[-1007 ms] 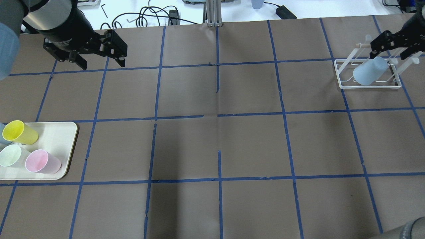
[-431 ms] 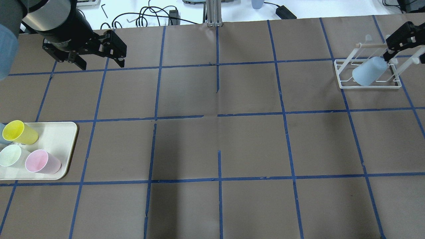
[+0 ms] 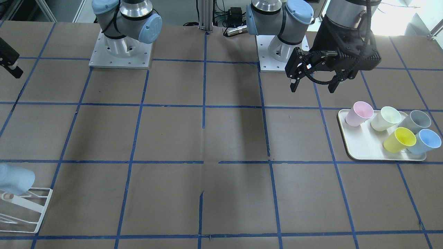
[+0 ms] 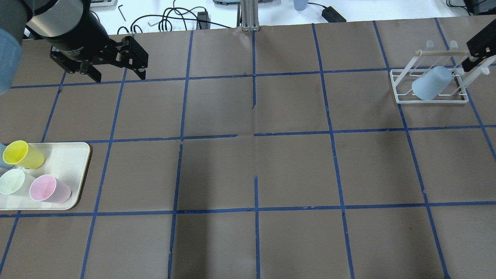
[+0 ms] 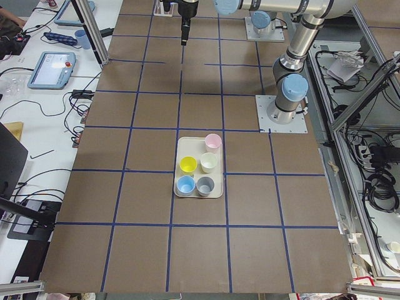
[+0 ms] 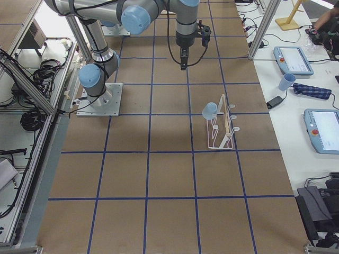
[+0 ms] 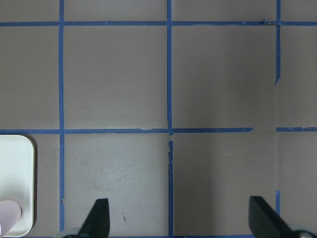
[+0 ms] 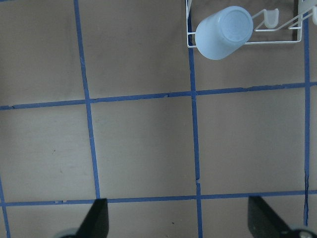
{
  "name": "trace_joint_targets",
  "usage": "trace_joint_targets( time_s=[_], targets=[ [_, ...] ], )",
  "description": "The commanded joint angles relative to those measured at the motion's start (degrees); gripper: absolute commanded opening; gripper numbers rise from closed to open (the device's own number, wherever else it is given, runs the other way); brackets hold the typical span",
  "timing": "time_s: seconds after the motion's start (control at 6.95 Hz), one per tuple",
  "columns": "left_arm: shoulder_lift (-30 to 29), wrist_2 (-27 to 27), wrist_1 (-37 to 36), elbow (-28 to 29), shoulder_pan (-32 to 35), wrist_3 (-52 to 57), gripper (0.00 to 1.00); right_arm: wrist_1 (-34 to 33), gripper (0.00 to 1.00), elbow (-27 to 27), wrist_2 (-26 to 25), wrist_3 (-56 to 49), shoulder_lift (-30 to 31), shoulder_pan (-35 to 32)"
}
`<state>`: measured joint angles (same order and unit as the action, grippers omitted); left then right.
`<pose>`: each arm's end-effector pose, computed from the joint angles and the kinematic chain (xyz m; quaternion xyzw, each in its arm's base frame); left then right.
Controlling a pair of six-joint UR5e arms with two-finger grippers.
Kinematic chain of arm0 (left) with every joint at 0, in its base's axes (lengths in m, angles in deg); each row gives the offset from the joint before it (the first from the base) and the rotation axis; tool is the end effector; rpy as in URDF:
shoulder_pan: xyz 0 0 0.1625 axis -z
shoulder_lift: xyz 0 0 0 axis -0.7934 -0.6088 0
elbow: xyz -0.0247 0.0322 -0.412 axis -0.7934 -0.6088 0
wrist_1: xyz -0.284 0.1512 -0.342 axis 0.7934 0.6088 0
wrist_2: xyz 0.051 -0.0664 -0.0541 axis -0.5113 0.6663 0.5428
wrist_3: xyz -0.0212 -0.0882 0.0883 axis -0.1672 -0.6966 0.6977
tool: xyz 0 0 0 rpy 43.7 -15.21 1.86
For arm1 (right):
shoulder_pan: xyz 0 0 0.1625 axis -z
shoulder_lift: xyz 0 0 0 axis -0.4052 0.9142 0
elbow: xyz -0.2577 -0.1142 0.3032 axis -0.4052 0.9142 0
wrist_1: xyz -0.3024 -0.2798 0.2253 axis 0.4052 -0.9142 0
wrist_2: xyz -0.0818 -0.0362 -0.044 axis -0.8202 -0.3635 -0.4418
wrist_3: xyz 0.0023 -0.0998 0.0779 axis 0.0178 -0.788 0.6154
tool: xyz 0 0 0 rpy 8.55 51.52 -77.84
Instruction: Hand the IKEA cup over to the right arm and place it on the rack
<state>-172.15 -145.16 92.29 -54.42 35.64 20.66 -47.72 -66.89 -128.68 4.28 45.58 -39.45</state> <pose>-0.1175 -0.5546 0.4877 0.0034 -0.9974 0.0723 0.0068 -0.1077 -0.5343 0.5184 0.0311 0.9987 -0.0185 0.0359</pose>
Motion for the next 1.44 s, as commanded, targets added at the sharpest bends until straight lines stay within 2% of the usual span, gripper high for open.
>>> trace_joint_targets(
  time_s=[0.0, 0.29, 0.43, 0.86, 1.15, 1.29],
  targets=[
    [0.0, -0.1, 0.1, -0.1, 0.1, 0.0, 1.0, 2.8, 1.0, 2.7, -0.1, -0.2, 0.2, 0.5],
    [0.1, 0.0, 0.1, -0.1, 0.1, 0.0, 1.0, 4.6, 1.0, 2.9, -0.2, 0.5, 0.5, 1.6],
    [0.1, -0.1, 0.1, -0.1, 0.1, 0.0, 1.0, 4.7, 1.0, 3.1, 0.5, 0.7, 0.4, 0.1],
    [0.0, 0.0, 0.1, -0.1, 0.0, 0.0, 1.0, 3.7, 1.0, 3.0, 0.6, 8.2, -1.1, -15.4],
    [0.0, 0.0, 0.1, -0.1, 0.0, 0.0, 1.0, 0.9, 1.0, 2.7, 0.3, 16.9, -3.3, -26.4],
    [0.0, 0.0, -0.4, 0.0, -0.2, 0.1, 1.0, -1.2, 1.0, 2.9, -0.6, 20.1, -4.6, -29.5]
  ],
)
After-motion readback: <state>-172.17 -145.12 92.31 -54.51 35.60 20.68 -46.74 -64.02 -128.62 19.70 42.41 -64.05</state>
